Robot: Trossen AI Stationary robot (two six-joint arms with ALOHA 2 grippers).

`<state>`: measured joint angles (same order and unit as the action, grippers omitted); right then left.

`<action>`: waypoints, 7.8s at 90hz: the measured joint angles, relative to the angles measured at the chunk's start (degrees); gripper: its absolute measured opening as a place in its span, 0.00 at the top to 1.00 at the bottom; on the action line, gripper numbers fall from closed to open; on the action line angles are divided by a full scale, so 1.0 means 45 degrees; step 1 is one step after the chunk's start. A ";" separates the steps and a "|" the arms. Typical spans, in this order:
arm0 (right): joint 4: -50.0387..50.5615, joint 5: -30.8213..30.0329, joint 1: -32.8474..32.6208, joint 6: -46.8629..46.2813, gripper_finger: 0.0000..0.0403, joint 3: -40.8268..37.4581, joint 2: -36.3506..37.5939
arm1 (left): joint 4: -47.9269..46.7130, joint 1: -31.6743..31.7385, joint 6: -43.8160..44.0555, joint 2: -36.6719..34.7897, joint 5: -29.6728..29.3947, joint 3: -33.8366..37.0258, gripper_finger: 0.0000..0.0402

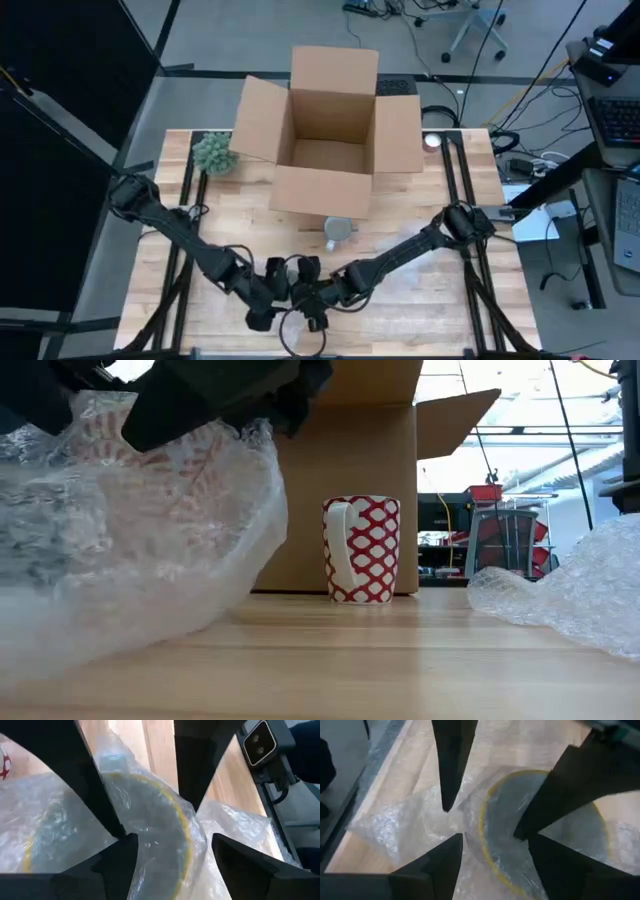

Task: Wrap mug
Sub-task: Wrap the orange mug with bubble wrap

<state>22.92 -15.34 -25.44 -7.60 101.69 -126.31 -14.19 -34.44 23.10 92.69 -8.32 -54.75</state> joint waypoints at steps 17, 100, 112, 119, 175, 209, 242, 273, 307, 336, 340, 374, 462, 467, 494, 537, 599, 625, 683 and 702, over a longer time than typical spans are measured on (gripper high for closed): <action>-0.0044 -0.0027 0.0061 -0.0028 0.46 0.0000 0.0013 | 0.0318 0.0205 -0.0127 0.0297 0.0317 0.0152 0.39; 0.1332 -0.0409 -0.0148 0.0067 0.46 -0.0005 0.1324 | 0.0562 0.0239 0.0174 0.0490 0.0492 0.0269 0.39; 0.1529 -0.1199 -0.0045 0.0226 0.46 0.0005 0.1514 | 0.0619 0.0244 0.0130 0.0466 0.0482 0.0239 0.39; 0.1617 -0.0931 0.0098 -0.0065 0.46 0.0005 0.1296 | 0.0555 0.0234 0.0171 0.0466 0.0485 0.0239 0.39; 0.2106 -0.0244 -0.0520 -0.1066 0.46 0.0007 0.0659 | 0.0326 -0.0022 0.0418 0.0456 0.0453 -0.0693 0.39; -0.0008 -0.0504 -0.0502 -0.0208 0.46 0.0005 0.0971 | 0.0446 -0.0378 0.0567 0.0615 -0.0027 -0.0688 0.39; -0.0244 -0.0599 -0.0464 -0.0780 0.46 0.0010 -0.0002 | -0.0486 -0.0418 0.0865 0.0450 0.0045 -0.1220 0.39; -0.0355 -0.0587 -0.0431 -0.0497 0.46 0.0007 -0.0007 | -0.3091 -0.0721 0.0800 0.0407 -0.0412 -0.2767 0.39; -0.0369 -0.0604 -0.0415 -0.0495 0.46 0.0005 -0.0007 | -0.8236 -0.2216 0.2394 0.0393 -0.2179 -0.5350 0.39; -0.0364 -0.0610 -0.0415 -0.0702 0.46 0.0005 -0.0007 | -1.1737 -0.5012 0.8835 0.0388 -0.1613 -0.5290 0.39; -0.0364 -0.0610 -0.0415 -0.0702 0.46 0.0005 -0.0007 | -1.1732 -0.5446 0.9554 0.0388 -0.1264 -0.5178 0.39; -0.0359 -0.0625 -0.0415 -0.0732 0.46 0.0005 -0.0007 | -0.8097 -0.7879 1.5350 0.0391 0.2953 -0.2174 0.39; -0.0156 -0.0957 -0.0449 -0.0736 0.46 0.0000 -0.0007 | -0.9711 -0.6741 1.4163 0.0601 -0.1532 -0.3027 1.00; -0.0265 -0.0945 -0.0442 -0.0736 0.46 0.0000 -0.0007 | -0.9723 -0.6583 1.3780 0.0445 -0.2777 -0.3488 1.00; -0.0403 -0.0945 -0.0425 -0.0698 0.46 0.0000 -0.0012 | -0.8121 -0.4815 0.9283 0.0385 -0.6643 -0.4142 1.00; -0.0404 -0.0946 -0.0424 -0.0780 0.46 0.0000 -0.0012 | -0.4792 -0.1908 0.4783 0.1402 -0.5505 -0.3999 1.00; 0.0036 -0.0917 -0.0523 -0.0843 0.46 -0.0019 0.1188 | -0.4564 -0.1611 0.4664 0.2496 -0.4382 -0.3515 1.00; 0.0902 -0.0916 -0.0750 -0.0856 0.46 -0.0015 0.2027 | -0.4492 -0.1580 0.4548 0.2496 -0.4417 -0.3515 1.00; -0.1817 -0.0726 -0.0599 -0.0459 0.46 0.0039 -0.0415 | -0.4246 -0.1587 0.4098 0.2413 -0.4512 -0.3496 1.00; -0.1729 -0.0702 -0.0478 -0.0464 0.46 0.0058 -0.0439 | -0.5654 -0.1542 0.3974 0.1984 -0.3806 -0.3993 1.00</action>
<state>15.14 -18.50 -27.59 -9.69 101.95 -128.29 -39.64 -41.38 40.98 101.62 -25.45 -72.72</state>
